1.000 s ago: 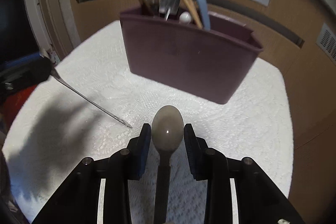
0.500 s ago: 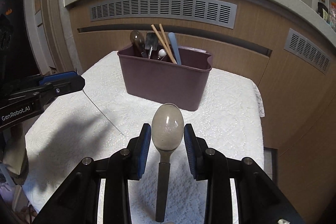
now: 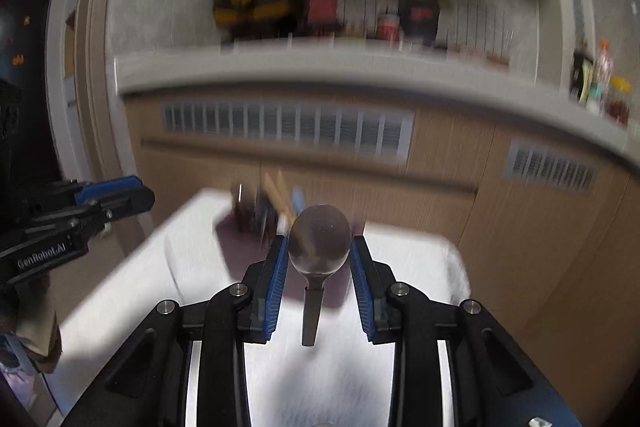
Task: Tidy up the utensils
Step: 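Lift both spoons and carry them toward the maroon caddy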
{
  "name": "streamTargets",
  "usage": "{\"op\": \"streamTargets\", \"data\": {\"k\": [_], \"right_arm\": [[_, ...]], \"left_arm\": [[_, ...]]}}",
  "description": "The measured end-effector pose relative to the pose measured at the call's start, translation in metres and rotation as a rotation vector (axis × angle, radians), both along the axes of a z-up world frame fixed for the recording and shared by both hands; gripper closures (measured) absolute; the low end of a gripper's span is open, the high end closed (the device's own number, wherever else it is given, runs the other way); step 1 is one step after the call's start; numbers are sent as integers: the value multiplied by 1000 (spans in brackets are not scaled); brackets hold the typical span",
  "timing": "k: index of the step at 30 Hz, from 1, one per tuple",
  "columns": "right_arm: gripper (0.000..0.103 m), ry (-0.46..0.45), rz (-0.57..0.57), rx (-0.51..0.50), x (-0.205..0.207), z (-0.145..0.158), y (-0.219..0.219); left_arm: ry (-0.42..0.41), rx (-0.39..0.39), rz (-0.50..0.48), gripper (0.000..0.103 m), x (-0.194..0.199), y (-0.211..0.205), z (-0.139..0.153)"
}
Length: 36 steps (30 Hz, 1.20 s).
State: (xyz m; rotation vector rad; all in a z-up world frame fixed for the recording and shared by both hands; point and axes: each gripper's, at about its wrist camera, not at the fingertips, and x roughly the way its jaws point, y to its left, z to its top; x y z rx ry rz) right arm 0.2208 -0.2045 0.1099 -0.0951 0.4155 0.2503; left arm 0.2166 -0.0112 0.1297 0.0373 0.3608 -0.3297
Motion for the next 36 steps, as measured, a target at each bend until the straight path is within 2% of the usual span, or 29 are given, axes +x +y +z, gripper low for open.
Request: {"op": "streamTargets", "data": {"k": [2, 4, 6, 8, 10, 12, 13, 16, 18, 21, 24, 26, 28, 36], "right_arm": [[74, -59, -6, 5, 4, 25, -1], [74, -98, -10, 16, 8, 44, -2], [74, -124, -13, 15, 11, 54, -2], [74, -138, -18, 0, 11, 53, -1], [74, -124, -14, -12, 11, 47, 2], [74, -104, -15, -16, 12, 39, 2], [74, -91, -12, -15, 13, 34, 2], [74, -56, 0, -14, 10, 20, 2], [74, -39, 5, -15, 8, 12, 1], [74, -25, 13, -15, 5, 2, -1], [74, -15, 12, -15, 2, -6, -3], [74, -5, 8, -16, 1, -11, -7], [74, 2, 0, -19, 1, -16, -10], [74, 30, -24, -13, 3, -28, -20]], "left_arm": [[-39, -4, 5, 78, 8, 1, 19], [-36, -17, 5, 78, 17, 5, 27], [-23, -7, 22, 78, 24, 12, 21], [25, -4, 45, 77, 32, 21, 5], [108, -2, 68, 76, 41, 26, -13], [237, -20, 125, 75, 59, 41, -44], [311, -41, 157, 71, 68, 50, -60], [532, -118, 232, 62, 92, 74, -109], [696, -193, 290, 62, 109, 94, -148], [842, -295, 363, 62, 127, 113, -189], [886, -327, 408, 62, 143, 113, -208], [859, -293, 416, 60, 149, 103, -206], [869, -268, 392, 60, 158, 90, -207], [785, 4, 362, 59, 176, 48, -209]]}}
